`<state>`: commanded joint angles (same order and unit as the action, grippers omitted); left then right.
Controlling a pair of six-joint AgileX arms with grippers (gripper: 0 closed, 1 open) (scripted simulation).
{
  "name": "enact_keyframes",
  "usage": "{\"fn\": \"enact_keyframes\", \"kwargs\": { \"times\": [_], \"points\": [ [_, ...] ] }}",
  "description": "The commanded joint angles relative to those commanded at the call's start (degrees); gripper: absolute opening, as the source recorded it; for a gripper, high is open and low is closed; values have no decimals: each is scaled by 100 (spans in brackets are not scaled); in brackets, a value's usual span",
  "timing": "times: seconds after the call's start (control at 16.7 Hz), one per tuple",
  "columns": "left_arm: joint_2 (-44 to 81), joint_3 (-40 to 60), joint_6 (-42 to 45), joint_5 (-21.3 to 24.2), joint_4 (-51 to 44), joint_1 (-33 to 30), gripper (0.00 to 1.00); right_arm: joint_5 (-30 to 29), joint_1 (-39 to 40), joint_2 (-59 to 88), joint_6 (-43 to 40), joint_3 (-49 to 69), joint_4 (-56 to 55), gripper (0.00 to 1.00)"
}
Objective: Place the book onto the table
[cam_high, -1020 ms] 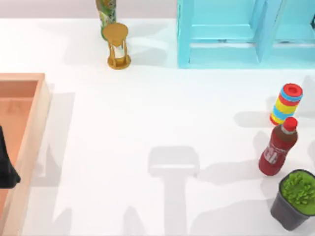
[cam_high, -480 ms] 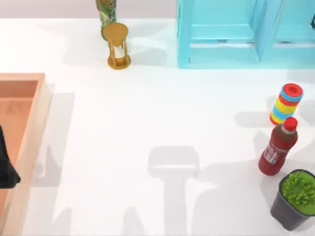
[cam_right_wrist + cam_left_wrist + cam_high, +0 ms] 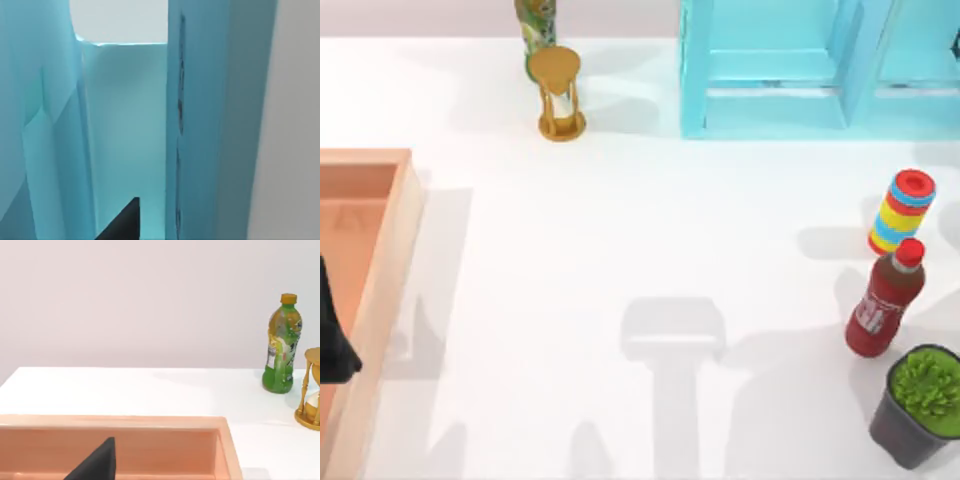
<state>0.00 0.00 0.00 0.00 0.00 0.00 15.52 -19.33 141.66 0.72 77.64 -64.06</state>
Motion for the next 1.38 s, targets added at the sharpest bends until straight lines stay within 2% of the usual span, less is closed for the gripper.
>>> {"fn": "enact_keyframes", "kwargs": {
  "times": [0.72,1.38],
  "points": [
    [0,0,0,0,0,0,100,0,0,0,0,0,0,2],
    [0,0,0,0,0,0,100,12,-45,-88,5,-49,47,0]
  ]
}}
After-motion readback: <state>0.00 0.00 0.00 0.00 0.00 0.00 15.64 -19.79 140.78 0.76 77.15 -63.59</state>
